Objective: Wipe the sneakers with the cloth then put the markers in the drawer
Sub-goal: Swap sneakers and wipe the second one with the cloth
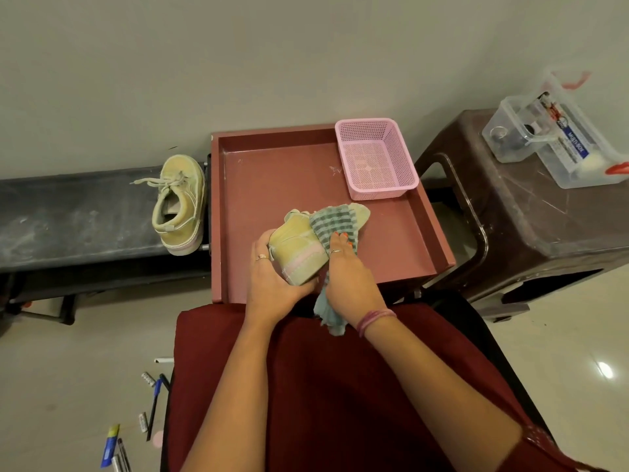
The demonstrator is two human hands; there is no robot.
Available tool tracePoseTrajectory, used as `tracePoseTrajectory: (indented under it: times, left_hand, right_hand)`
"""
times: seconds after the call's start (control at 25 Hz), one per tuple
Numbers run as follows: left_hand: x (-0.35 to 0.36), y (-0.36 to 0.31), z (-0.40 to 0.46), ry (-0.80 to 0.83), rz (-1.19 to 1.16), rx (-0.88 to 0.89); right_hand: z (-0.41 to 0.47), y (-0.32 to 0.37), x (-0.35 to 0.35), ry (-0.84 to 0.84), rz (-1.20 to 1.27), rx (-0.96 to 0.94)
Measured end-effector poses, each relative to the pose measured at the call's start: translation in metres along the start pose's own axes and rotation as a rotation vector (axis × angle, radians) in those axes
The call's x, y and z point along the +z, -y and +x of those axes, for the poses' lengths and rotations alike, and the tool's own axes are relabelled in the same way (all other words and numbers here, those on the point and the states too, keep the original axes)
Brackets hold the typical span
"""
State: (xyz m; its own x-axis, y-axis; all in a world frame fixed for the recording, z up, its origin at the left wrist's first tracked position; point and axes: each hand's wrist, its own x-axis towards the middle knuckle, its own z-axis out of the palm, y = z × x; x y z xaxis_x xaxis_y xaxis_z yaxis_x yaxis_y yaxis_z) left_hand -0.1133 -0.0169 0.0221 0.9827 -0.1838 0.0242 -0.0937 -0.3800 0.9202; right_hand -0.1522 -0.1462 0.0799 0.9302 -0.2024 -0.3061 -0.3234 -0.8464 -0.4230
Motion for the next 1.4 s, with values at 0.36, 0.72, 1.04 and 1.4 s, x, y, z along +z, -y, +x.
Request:
tracePoseTrajectory:
  times: [0.36,0.72,1.04,1.4]
  left_hand:
    - [-0.003,-0.004,-0.001,0.017,0.027,-0.037]
    - [-0.009,0.002,0.006,0.072,0.109,0.032]
    - [-0.009,-0.001,0.006,0.077,0.059,0.047]
    - [-0.003,-0.004,-0.001,0.073,0.093,0.167]
  right_hand:
    - [-0.014,-0.028,-0.057,0.047,0.608,0.124]
    - [0.042,-0.07,-0.068,-0.327,0.335,0.197]
    - [-0.003,0.002,0.018,-0.09,-0.045,-0.194]
    - [0.071,-0.064,-0.016,-0.114,-0.258,0.058]
